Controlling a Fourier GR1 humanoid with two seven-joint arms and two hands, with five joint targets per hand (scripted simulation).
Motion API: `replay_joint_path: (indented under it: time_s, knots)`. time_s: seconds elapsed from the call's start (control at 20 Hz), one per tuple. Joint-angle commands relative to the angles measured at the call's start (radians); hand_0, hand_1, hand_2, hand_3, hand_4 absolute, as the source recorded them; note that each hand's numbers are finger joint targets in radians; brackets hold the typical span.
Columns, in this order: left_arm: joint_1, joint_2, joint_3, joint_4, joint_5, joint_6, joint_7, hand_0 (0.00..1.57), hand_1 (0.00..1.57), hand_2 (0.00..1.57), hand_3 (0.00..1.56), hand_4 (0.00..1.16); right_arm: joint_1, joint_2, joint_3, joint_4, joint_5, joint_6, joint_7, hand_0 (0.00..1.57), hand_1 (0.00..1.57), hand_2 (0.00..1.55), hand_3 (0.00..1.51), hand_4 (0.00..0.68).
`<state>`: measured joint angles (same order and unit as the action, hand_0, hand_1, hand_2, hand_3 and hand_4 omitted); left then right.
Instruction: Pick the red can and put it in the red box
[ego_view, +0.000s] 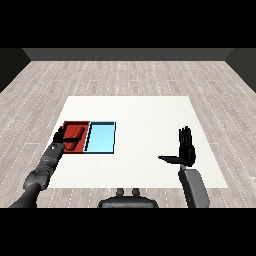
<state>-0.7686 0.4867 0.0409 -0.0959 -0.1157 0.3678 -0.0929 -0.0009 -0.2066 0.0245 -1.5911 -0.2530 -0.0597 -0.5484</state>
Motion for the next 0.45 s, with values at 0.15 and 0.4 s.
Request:
replay_joint_path:
  time_s: [0.15,0.4]
  knots:
    - [0.016,-0.077,0.232,-0.257,0.242,-0.016,-0.405,0.00,0.00,0.00,0.00,0.00,-0.012,0.001,0.003,0.002,-0.021,0.034,-0.005,0.00,0.00,0.00,0.00,0.000]
    - [0.084,-0.136,0.236,-0.446,0.296,-0.169,-0.593,0.00,0.00,0.00,0.00,0.00,0.017,0.010,0.029,-0.034,-0.005,0.024,0.017,0.00,0.00,0.00,0.00,0.000]
